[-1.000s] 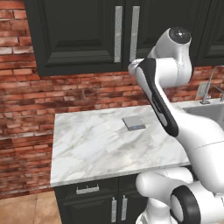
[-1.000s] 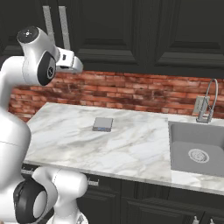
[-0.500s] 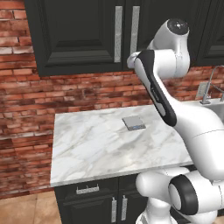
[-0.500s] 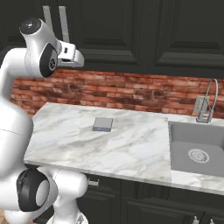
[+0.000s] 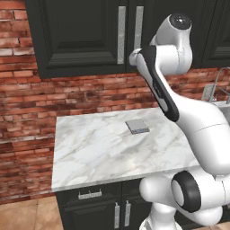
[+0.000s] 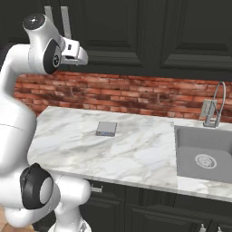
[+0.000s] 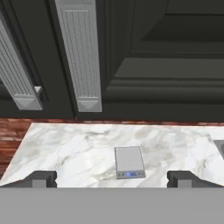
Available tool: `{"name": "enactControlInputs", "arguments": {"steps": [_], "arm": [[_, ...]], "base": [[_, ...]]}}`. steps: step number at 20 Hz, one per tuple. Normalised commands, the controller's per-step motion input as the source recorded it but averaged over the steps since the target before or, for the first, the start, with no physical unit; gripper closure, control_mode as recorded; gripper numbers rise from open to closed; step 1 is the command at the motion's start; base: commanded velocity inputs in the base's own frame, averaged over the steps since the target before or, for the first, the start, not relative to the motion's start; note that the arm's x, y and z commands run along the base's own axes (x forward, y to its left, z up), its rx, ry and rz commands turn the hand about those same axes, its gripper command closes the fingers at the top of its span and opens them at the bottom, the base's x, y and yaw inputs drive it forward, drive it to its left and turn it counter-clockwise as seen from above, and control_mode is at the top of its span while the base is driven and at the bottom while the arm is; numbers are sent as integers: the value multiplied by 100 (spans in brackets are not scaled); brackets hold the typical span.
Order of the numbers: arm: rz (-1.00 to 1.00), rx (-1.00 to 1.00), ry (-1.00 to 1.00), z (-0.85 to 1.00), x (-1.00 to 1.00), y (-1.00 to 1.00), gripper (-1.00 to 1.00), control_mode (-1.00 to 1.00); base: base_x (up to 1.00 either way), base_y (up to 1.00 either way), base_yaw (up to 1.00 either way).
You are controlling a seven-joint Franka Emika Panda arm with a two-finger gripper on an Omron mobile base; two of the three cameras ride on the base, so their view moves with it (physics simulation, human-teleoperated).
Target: Pick the dish brush and dish brush from the cabinet and place them on the counter.
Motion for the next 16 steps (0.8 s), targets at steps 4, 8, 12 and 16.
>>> {"name": "enactControlInputs", "arguments": {"steps": [4, 8, 12, 16], "arm": [[0, 0, -7, 0, 16, 8, -100, -100], [-1, 0, -2, 0, 12, 5, -100, -100], [-1, 0, -1, 0, 13, 2, -100, -100], [0, 0, 0, 1, 16, 0, -100, -100]], "base": [[0, 0, 0], [0, 0, 0], [0, 0, 0], [0, 0, 0]]}}
